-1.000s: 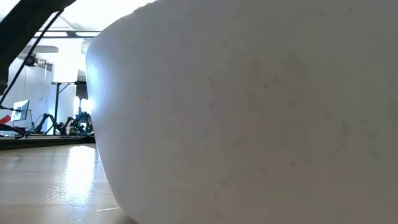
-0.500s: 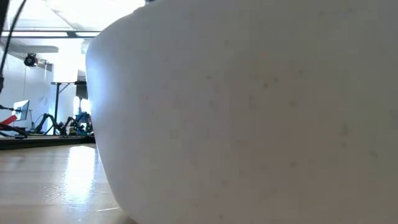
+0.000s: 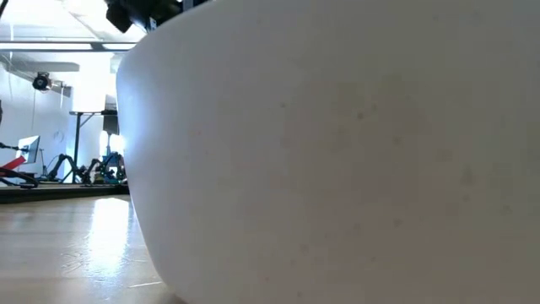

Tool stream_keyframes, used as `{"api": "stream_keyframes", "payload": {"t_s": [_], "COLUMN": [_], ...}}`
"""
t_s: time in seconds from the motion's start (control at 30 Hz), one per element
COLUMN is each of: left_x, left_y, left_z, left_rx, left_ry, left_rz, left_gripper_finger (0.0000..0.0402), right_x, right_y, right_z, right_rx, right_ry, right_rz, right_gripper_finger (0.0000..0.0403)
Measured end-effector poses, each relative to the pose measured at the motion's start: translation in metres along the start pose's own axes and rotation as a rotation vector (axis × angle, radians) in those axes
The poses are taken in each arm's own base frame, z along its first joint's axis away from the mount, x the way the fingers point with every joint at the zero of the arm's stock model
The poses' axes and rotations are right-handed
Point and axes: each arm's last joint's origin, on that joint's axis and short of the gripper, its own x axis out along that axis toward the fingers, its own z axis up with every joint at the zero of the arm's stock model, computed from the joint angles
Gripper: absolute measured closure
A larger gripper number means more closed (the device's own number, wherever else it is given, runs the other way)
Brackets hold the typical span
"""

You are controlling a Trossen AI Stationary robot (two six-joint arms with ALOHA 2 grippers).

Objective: Nest bowls inside each other
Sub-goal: Stack the brown bowl on the white bowl, then stack the brown bowl on the other brown bowl

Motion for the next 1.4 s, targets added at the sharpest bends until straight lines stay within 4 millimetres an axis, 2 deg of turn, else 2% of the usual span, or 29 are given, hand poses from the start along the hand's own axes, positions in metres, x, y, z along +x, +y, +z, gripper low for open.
{"api": "stream_keyframes", "payload": {"t_s": [0.3,0.57,0.8,0.9,1.07,1.23,1.4], "left_x": [-0.004,-0.001,-0.005,-0.014,-0.041,-0.074,-0.091], "left_y": [-0.003,0.001,-0.006,-0.014,-0.032,-0.054,-0.07], "left_z": [0.004,-0.005,0.006,0.012,0.014,-0.003,-0.021], "left_rx": [-0.019,-0.017,-0.017,-0.01,0.017,0.06,0.044], "left_ry": [-0.051,-0.018,-0.056,-0.08,-0.105,-0.029,0.047], "left_rz": [0.0,0.016,-0.011,-0.048,-0.141,-0.212,-0.277], "left_gripper_finger": [0.0401,0.0402,0.0402,0.0402,0.0402,0.0402,0.0402], "right_x": [0.0,0.0,0.0,0.0,0.0,0.007,0.022], "right_y": [0.001,0.001,0.001,0.001,0.003,0.01,0.026], "right_z": [0.0,0.0,-0.001,-0.001,-0.002,0.001,0.003], "right_rx": [0.011,0.013,0.021,0.025,0.025,0.034,-0.02], "right_ry": [0.019,0.019,0.032,0.039,0.042,0.029,0.037], "right_rz": [0.018,0.02,0.031,0.038,0.05,0.065,0.117], "right_gripper_finger": [0.0394,0.0394,0.0394,0.0394,0.0394,0.0394,0.0394]}}
